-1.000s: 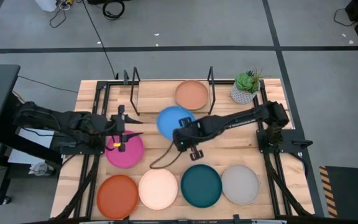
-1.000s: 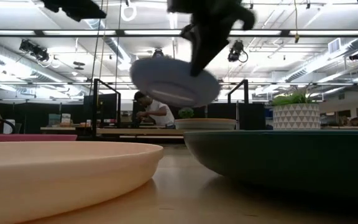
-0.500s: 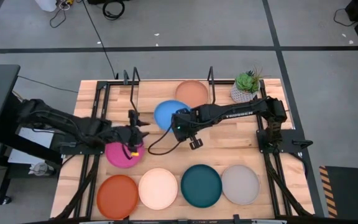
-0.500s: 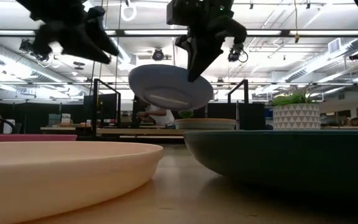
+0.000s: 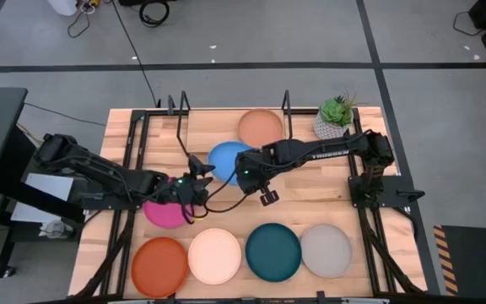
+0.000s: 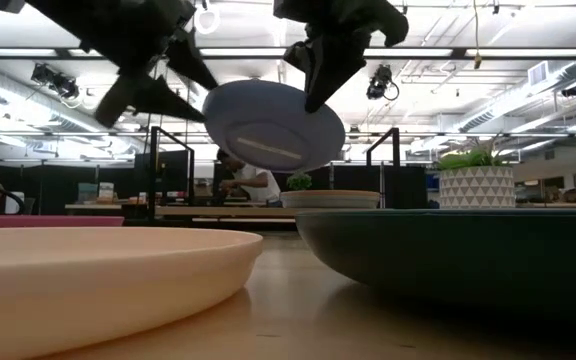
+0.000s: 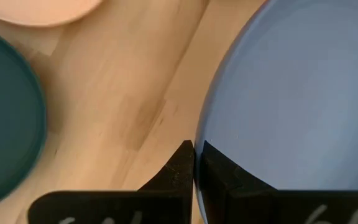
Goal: Place and stack plates onto a shelf
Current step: Put the blue plate on the shelf
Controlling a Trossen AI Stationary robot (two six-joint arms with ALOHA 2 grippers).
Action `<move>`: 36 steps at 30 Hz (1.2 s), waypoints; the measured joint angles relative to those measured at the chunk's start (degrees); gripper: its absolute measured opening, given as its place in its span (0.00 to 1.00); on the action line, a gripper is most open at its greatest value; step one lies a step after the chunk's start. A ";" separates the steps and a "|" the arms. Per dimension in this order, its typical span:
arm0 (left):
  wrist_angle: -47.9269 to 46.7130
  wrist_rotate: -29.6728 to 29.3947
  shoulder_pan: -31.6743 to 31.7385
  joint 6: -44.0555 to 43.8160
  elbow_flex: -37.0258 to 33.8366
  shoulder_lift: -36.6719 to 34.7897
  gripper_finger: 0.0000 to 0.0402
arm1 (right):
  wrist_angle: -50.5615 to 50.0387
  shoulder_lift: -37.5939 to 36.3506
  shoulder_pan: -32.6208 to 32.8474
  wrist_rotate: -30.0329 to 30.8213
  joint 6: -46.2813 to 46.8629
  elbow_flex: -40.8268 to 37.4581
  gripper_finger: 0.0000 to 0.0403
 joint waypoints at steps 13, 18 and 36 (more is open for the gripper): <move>0.68 3.53 1.95 1.49 0.04 0.32 0.51 | 1.23 -0.07 1.18 0.91 -0.03 0.00 0.05; 0.02 3.56 1.97 1.49 0.04 0.32 0.41 | 1.44 -0.07 1.25 0.99 -0.03 0.00 0.05; -1.60 5.30 0.74 -1.95 0.00 0.32 0.21 | 2.83 -0.50 2.87 11.74 0.73 4.22 0.32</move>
